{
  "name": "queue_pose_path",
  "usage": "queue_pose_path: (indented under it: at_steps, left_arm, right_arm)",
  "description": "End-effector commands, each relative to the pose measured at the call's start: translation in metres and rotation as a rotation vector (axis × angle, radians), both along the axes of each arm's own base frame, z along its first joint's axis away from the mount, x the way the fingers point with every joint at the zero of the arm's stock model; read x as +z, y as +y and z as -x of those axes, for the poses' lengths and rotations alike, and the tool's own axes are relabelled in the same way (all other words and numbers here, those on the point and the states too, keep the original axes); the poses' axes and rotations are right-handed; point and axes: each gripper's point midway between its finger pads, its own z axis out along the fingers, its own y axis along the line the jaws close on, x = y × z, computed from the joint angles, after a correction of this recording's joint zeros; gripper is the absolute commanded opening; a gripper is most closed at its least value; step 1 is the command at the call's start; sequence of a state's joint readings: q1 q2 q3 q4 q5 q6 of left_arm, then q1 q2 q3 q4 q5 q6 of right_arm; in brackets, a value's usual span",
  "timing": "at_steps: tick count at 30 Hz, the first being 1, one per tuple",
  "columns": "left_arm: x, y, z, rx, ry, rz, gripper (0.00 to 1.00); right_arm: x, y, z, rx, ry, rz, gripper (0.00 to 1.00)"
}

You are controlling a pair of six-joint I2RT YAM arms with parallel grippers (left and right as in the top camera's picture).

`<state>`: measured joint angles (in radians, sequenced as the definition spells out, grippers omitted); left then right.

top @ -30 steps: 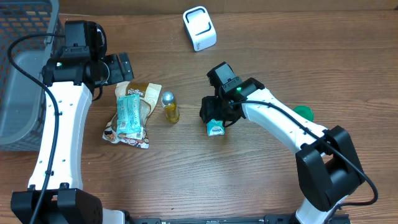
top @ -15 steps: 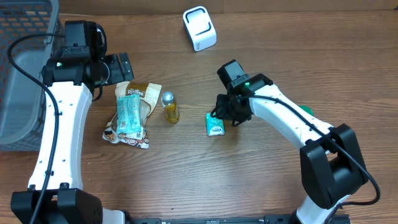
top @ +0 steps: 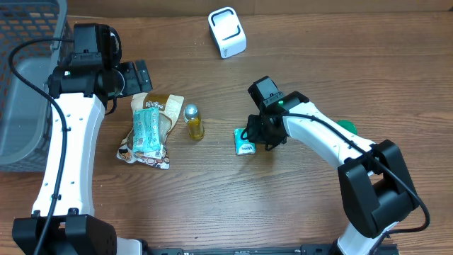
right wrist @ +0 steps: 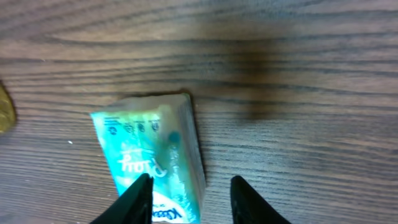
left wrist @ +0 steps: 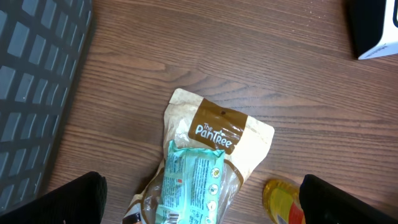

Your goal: Scan the item barcode

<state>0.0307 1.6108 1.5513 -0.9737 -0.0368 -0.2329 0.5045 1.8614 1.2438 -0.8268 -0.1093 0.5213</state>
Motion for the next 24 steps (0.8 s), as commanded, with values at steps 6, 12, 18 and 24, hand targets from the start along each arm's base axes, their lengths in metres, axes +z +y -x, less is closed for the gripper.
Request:
queue_pose_path:
  at_steps: [6, 12, 18, 24]
  left_arm:
    - [0.007, 0.0, -0.003, 0.005, -0.02, 0.006, 1.0]
    - [0.007, 0.0, -0.003, 0.005, -0.02, 0.006, 1.0]
    - [0.007, 0.0, -0.003, 0.005, -0.02, 0.006, 1.0]
    - [0.007, -0.006, -0.004, -0.01, -0.019, 0.006, 1.0]
  right_arm:
    - [-0.003, 0.019, 0.007, 0.022, 0.006, -0.121, 0.36]
    - [0.007, 0.043, 0.016, 0.057, 0.055, -0.261, 0.35]
    - [0.009, 0.047, 0.018, 0.066, 0.066, -0.288, 0.36]
    - [0.007, 0.043, 0.011, 0.055, 0.033, -0.258, 0.36]
